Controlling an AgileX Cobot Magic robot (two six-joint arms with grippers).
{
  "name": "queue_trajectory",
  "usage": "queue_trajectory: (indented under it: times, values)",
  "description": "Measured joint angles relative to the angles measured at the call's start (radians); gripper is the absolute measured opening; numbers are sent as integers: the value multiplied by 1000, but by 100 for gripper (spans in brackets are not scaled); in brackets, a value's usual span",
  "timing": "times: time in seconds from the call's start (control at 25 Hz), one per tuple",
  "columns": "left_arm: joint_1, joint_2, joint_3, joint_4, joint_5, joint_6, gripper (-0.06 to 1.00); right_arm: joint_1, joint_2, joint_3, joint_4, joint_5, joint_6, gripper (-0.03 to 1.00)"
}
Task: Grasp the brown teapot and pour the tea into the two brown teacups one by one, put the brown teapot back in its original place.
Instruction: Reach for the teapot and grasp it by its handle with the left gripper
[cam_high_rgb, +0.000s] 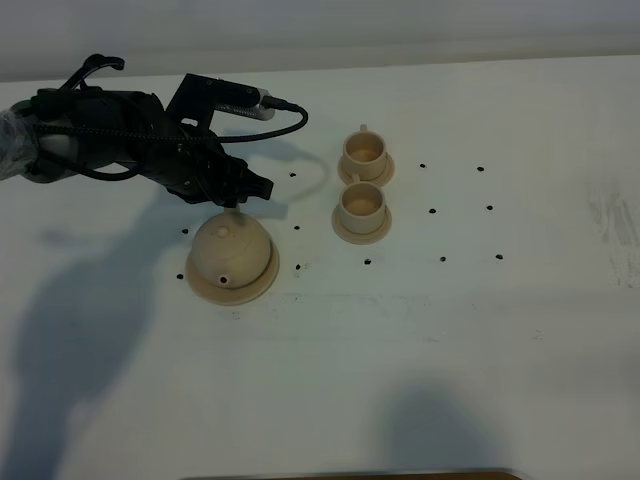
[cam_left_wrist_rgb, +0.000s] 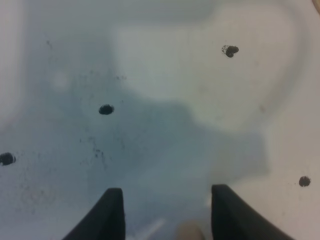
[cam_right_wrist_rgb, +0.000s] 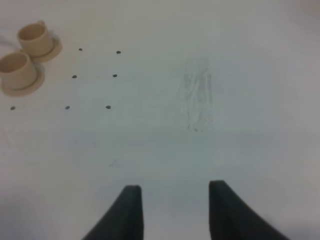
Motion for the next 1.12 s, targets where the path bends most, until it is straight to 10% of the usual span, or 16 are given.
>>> queue_trajectory:
  times: [1.12]
  values:
    - [24,0,0,27,7,0,46,0,0,0,0,0,0,31]
